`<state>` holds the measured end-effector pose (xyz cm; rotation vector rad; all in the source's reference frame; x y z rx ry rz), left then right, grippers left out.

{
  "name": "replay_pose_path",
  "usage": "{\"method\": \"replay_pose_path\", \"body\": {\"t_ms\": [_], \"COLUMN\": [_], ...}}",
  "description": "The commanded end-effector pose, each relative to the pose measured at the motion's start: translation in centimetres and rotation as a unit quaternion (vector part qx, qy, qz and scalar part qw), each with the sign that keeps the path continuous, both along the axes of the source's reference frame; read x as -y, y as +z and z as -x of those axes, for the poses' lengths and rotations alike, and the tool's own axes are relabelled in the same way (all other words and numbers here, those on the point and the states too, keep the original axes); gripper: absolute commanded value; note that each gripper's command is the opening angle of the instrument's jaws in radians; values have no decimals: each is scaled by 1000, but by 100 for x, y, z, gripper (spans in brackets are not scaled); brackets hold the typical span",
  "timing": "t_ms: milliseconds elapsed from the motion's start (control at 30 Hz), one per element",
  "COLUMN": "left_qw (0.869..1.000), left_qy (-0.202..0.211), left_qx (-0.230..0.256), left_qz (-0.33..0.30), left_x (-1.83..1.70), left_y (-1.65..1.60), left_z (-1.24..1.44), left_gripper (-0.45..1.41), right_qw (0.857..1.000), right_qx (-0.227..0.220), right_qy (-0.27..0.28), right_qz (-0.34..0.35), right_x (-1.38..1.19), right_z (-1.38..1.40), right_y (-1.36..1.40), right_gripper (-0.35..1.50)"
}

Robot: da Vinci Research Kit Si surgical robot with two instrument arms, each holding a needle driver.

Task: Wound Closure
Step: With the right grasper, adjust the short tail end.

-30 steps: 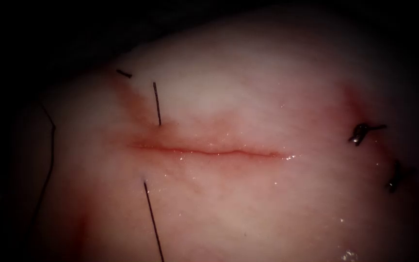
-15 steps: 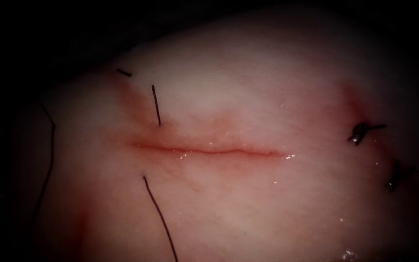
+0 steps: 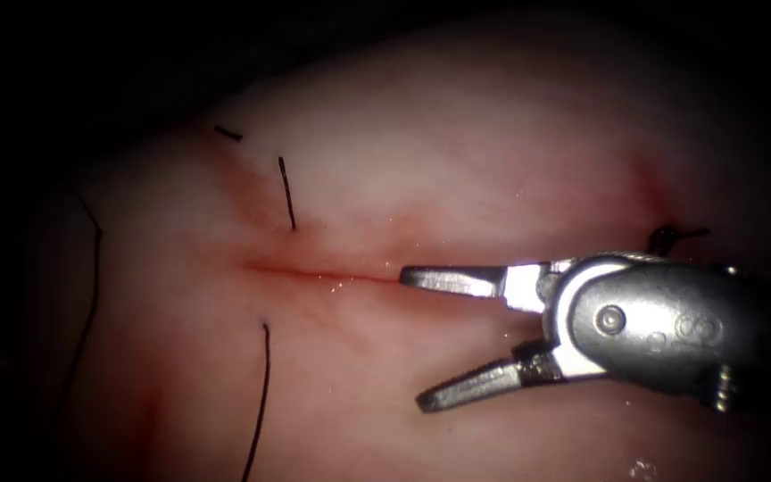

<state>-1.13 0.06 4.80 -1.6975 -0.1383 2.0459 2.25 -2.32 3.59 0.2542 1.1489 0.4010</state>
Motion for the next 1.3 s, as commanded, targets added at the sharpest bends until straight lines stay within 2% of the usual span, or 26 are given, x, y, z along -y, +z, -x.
{"method": "replay_pose_path", "body": {"t_ms": [33, 67, 200, 333, 467, 767, 900, 1167, 1233, 1300], "left_qw": [1000, 1000, 1000, 1000, 1000, 1000, 1000, 1000, 1000, 1000], "left_qy": [0, 0, 0, 0, 0, 0, 0, 1, 1, 1], "left_qx": [1, 1, 1, 1, 1, 1, 1, 0, 0, 0], "left_qz": [2, 2, 2, 2, 2, 2, 2, 2, 2, 2], "left_x": [-8, -8, -8, -8, -8, -8, -8, -8, -7, -7], "left_y": [5, 5, 4, 4, 4, 4, 4, 4, 4, 4], "left_z": [4, 4, 4, 4, 3, 4, 3, 4, 4, 4], "left_gripper": [-45, -45, -45, -45, -45, -45, -45, -45, -45, -45], "right_qw": [999, 993, 977, 960, 947, 929, 925, 920, 920, 921], "right_qx": [11, 22, 40, 58, 66, 61, 64, 71, 73, 70], "right_qy": [28, 63, 138, 185, 223, 261, 270, 279, 279, 276], "right_qz": [-45, -102, -160, -200, -223, -255, -259, -266, -264, -265], "right_x": [-12, -17, -30, -37, -41, -48, -50, -50, -49, -47], "right_z": [-26, -34, -52, -66, -80, -107, -107, -102, -103, -104], "right_y": [3, 7, 22, 35, 50, 98, 115, 130, 131, 131], "right_gripper": [131, 115, 113, 113, 99, 89, 91, 91, 88, 68]}}
